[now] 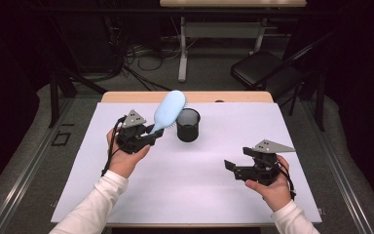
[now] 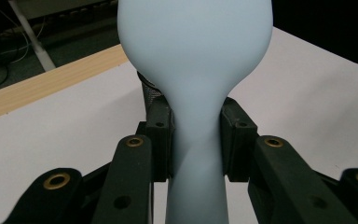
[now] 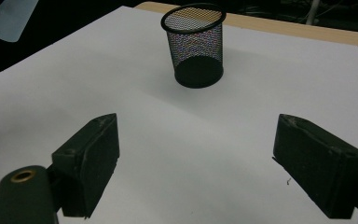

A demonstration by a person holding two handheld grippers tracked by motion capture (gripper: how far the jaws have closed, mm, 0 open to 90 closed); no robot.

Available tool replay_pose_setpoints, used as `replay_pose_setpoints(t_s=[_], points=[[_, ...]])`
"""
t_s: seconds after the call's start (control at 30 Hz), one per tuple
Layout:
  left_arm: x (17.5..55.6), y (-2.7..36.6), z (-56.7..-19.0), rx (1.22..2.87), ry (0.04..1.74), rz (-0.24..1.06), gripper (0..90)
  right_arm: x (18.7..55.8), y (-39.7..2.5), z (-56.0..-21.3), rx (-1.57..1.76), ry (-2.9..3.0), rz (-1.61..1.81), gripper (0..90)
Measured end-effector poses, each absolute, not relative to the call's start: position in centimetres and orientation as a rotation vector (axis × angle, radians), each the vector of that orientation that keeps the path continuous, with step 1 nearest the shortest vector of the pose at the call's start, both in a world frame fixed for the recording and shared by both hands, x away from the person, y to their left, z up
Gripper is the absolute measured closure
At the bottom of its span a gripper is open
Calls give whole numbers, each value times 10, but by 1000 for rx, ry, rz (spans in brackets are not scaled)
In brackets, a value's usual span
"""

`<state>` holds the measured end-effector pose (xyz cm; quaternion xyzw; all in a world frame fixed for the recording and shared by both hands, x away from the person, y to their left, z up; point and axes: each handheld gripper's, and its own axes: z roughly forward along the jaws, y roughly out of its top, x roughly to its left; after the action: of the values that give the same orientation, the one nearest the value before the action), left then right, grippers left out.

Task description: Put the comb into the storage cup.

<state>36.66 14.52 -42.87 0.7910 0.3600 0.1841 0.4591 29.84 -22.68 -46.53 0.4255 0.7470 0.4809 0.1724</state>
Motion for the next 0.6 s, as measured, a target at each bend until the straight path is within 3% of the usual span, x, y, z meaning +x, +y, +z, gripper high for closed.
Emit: replay_pose_setpoints(t_s=[0.6], points=[[370, 140, -428, 1945, 884, 458, 695, 328, -212, -442, 1214, 2154, 1339, 141]])
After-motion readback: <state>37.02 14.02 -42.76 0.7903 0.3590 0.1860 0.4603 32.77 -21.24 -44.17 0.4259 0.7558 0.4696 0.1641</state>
